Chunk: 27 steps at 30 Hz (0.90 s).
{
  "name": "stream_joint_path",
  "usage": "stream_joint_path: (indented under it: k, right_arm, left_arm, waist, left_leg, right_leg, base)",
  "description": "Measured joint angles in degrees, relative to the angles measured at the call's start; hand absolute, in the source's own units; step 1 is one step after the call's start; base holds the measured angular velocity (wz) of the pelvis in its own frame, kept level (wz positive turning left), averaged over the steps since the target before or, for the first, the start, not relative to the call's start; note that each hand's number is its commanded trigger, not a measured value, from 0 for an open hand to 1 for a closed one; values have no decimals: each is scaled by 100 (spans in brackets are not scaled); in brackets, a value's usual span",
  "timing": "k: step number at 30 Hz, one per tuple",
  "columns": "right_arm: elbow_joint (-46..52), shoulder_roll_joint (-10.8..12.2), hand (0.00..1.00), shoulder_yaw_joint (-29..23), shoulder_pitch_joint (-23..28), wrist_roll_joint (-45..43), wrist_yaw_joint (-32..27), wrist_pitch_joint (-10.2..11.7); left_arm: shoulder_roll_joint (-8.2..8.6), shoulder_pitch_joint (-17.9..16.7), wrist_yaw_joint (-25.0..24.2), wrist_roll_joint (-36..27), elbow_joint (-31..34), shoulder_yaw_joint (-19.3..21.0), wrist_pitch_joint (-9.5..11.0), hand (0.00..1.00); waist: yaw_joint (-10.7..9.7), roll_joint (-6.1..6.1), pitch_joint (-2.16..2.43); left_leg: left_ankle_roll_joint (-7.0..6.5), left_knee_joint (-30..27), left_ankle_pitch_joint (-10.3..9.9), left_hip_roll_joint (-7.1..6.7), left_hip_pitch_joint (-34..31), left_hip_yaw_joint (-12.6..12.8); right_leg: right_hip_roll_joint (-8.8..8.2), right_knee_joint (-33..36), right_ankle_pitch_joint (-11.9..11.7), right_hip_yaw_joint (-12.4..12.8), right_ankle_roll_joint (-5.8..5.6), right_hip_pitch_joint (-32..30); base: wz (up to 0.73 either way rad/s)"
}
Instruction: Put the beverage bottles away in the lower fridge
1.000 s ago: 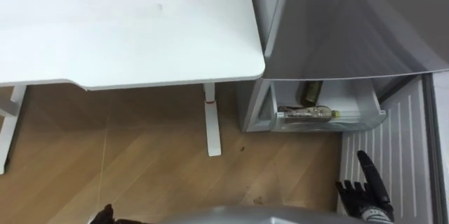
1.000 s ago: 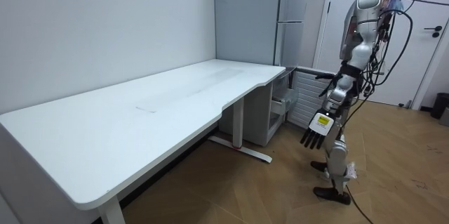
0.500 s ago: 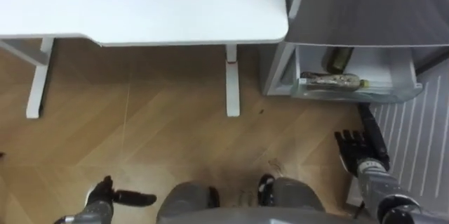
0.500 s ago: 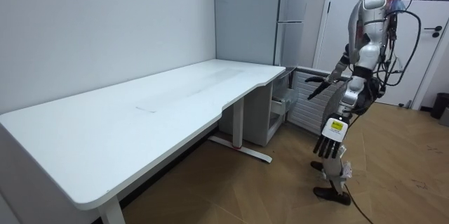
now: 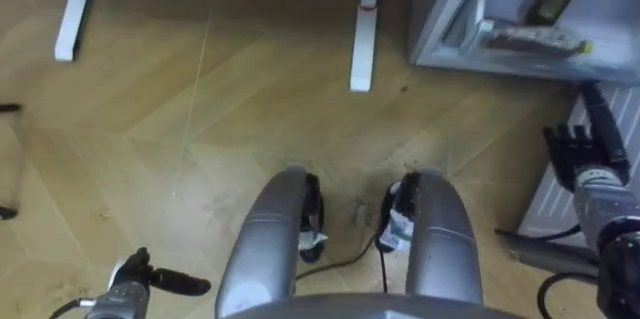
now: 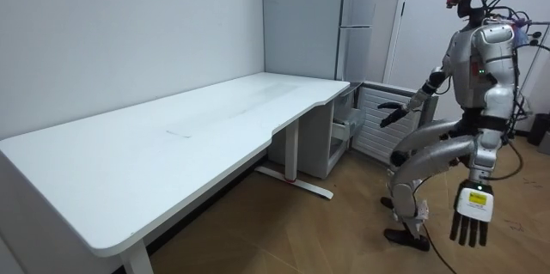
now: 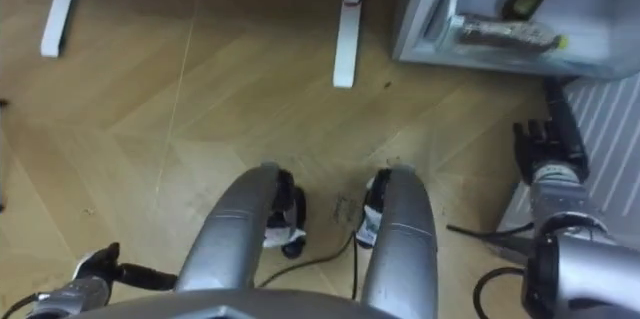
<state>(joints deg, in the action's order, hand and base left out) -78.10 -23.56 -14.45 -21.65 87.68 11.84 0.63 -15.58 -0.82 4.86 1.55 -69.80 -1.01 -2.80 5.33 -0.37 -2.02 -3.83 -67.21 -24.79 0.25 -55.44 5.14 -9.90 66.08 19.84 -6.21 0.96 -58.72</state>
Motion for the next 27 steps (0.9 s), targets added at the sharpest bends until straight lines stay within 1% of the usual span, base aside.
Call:
stream_joint_path:
  k: [2,3,4,6,8,9,10,11,13,15,16,18,20,21,22,23,24,25,26,27]
  right_arm:
    - [10,-91,0,139,-15,-12,-18,5]
    - [11,-174,0,225,-88,-42,-46,10]
    - [13,-252,0,304,-184,-34,-65,27]
    - [33,-335,0,426,-327,-40,-107,76]
    - [51,-370,0,501,-457,-20,-176,115]
    - [83,-376,0,539,-531,13,-237,127]
    - [134,-393,0,548,-590,2,-334,128]
    - [187,-412,0,583,-611,-6,-381,131]
    - [272,-549,0,847,-781,-10,-495,136]
    - [277,-686,0,999,-891,4,-523,142]
    - [311,-785,0,1096,-907,17,-541,163]
    - [369,-894,0,1171,-908,44,-548,242]
    - [517,-966,0,1290,-909,159,-559,332]
    - [540,-983,0,1337,-910,173,-559,343]
    - [575,-987,0,1388,-909,215,-564,362]
    - [582,-987,0,1441,-909,233,-568,364]
    - [595,-998,0,1561,-862,367,-598,365]
    - [667,-1003,0,1580,-734,476,-674,385]
    - [685,-1003,0,1599,-724,460,-710,389]
    - [728,-1033,0,1599,-861,375,-748,424]
  left_arm:
    - [-41,-20,1,-3,100,-96,-36,0]
    - [-68,-6,1,-2,171,-170,-50,0]
    - [-78,13,8,-42,250,-225,-52,0]
    - [-105,7,16,-102,359,-363,-52,0]
    - [-117,7,18,-116,463,-507,-68,0]
    - [-137,7,24,-216,548,-613,-72,0]
    - [-137,4,31,-249,598,-671,-67,0]
    - [-136,0,34,-279,609,-716,-69,0]
    - [-134,-62,21,-525,704,-835,-103,0]
    - [-161,-157,-16,-758,830,-848,-100,0]
    - [-194,-211,-42,-893,924,-880,-94,0]
    - [-236,-261,-83,-1018,1046,-974,-96,0]
    - [-285,-319,-209,-1113,1158,-1107,-103,0]
    - [-285,-334,-231,-1113,1190,-1121,-106,0]
    - [-299,-367,-291,-1112,1256,-1134,-109,0]
    - [-323,-374,-310,-1109,1283,-1177,-109,0]
    - [-410,-379,-329,-1089,1363,-1330,-123,0]
    - [-552,-380,-314,-1087,1523,-1500,-126,0]
    - [-642,-386,-309,-1084,1615,-1534,-103,0]
    - [-732,-416,-288,-1085,1856,-1550,-89,0]
  waist:
    - [33,-8,6]
    - [41,-11,7]
    - [61,-11,8]
    - [91,-13,9]
    - [61,-32,13]
    - [20,-72,8]
    - [4,-93,10]
    - [3,-98,10]
    - [23,-116,12]
    - [39,-115,13]
    - [74,-116,13]
    - [107,-117,12]
    - [121,-124,8]
    - [132,-127,6]
    - [142,-125,7]
    - [155,-122,1]
    - [129,-128,-16]
    - [83,-207,-9]
    - [76,-267,4]
    - [76,-323,-78]
  left_leg:
    - [8,-345,-83,35,-288,-3]
    - [6,-560,-120,45,-504,-8]
    - [7,-732,-136,58,-722,-5]
    - [14,-971,-156,114,-997,17]
    - [14,-1108,-157,109,-1208,21]
    - [18,-1136,-157,112,-1351,40]
    - [59,-1163,-172,119,-1476,44]
    - [70,-1173,-174,117,-1524,40]
    - [92,-1182,-181,123,-1647,44]
    - [93,-1181,-181,146,-1696,48]
    - [108,-1181,-173,195,-1717,59]
    - [134,-1180,-159,253,-1763,67]
    - [175,-1169,-137,315,-1842,72]
    - [178,-1160,-136,312,-1860,65]
    - [179,-1146,-136,346,-1902,54]
    - [178,-1142,-136,410,-1937,66]
    - [178,-1193,-136,589,-1956,170]
    - [231,-1296,-107,841,-2017,299]
    - [319,-1352,-66,966,-2101,366]
    - [488,-1547,-1,1107,-2334,356]
  right_leg:
    - [4,339,120,51,-12,-277]
    - [4,564,213,97,-22,-505]
    - [21,741,270,135,-27,-727]
    - [88,979,356,193,-36,-1019]
    - [69,1171,471,219,-66,-1251]
    - [16,1246,547,216,-75,-1403]
    - [-5,1277,569,206,-73,-1527]
    - [-1,1285,569,206,-73,-1577]
    - [-5,1298,570,204,-72,-1728]
    - [-4,1295,570,189,-72,-1782]
    - [2,1293,570,174,-72,-1802]
    - [8,1284,570,148,-73,-1844]
    - [8,1263,570,112,-73,-1922]
    - [5,1257,570,103,-73,-1939]
    - [8,1254,578,79,-90,-1964]
    - [18,1332,608,77,-142,-1975]
    - [19,1953,767,262,-165,-1989]
    - [85,2614,1167,573,-232,-1680]
    - [138,2697,1474,724,-252,-1474]
    - [305,2819,2122,778,-73,-1424]
  base:
    - [11]
    - [7]
    - [4]
    - [-2]
    - [7]
    - [18]
    - [16]
    - [5]
    - [-9]
    - [-8]
    - [-4]
    - [0]
    - [0]
    - [-5]
    - [0]
    - [17]
    - [59]
    - [77]
    - [72]
    - [44]
